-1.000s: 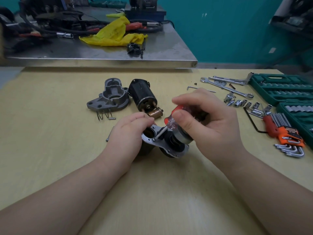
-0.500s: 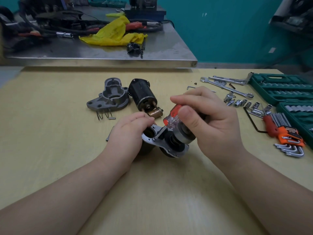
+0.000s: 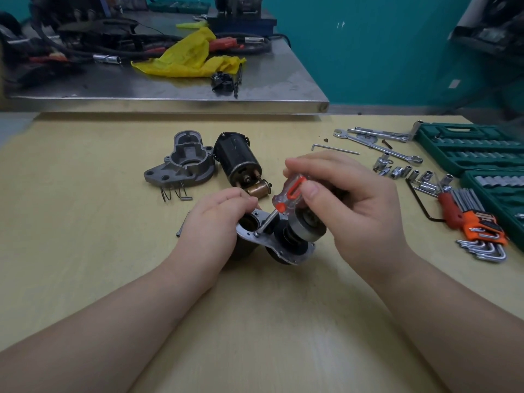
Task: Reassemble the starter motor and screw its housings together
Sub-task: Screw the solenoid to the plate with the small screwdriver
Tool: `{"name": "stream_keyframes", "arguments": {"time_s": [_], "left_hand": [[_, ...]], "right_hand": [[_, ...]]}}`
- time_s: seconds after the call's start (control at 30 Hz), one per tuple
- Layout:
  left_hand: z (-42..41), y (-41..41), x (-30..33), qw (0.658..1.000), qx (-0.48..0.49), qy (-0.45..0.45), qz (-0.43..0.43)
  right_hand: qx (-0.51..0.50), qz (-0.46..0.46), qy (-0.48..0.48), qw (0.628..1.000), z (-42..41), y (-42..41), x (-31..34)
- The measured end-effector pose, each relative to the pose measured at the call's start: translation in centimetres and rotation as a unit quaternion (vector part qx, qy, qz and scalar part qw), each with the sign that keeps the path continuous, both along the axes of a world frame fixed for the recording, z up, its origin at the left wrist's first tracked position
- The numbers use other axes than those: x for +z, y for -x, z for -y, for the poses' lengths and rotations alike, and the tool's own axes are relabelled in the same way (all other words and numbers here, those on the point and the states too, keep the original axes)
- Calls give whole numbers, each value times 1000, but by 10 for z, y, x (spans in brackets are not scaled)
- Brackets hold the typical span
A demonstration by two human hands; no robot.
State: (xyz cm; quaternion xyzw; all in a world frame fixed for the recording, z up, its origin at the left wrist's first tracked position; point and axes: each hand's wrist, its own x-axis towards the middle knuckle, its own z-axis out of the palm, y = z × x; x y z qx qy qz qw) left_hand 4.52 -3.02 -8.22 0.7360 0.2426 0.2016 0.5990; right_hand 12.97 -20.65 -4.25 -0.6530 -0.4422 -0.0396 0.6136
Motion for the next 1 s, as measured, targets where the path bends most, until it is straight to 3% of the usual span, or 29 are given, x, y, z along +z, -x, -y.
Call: {"name": "stream_keyframes", "arguments": {"time_s": [0.3,0.47,0.73,0.83,0.93,1.0], "left_hand": [[-1,2,0,998,-29,-50,-23],[-1,2,2,1000,-22,-18,-2],[0,3,4,995,-32,-93,-25],[0,4,1,996,-37,-83,-8],[1,3,0,1000,-27,-12,3],[2,2,0,999,-24,-25,6]], "right_hand": [[17,-14,-4,1000,-1,1,4],[9,-5,1,1000,-3,2,6],[5,-14,8,1000,0,0,2],[-4,-9,7,1000,-3,1,3],[3,5,-2,1000,-4,1,4],[9,12,-3,1000,-2,0,4]]}}
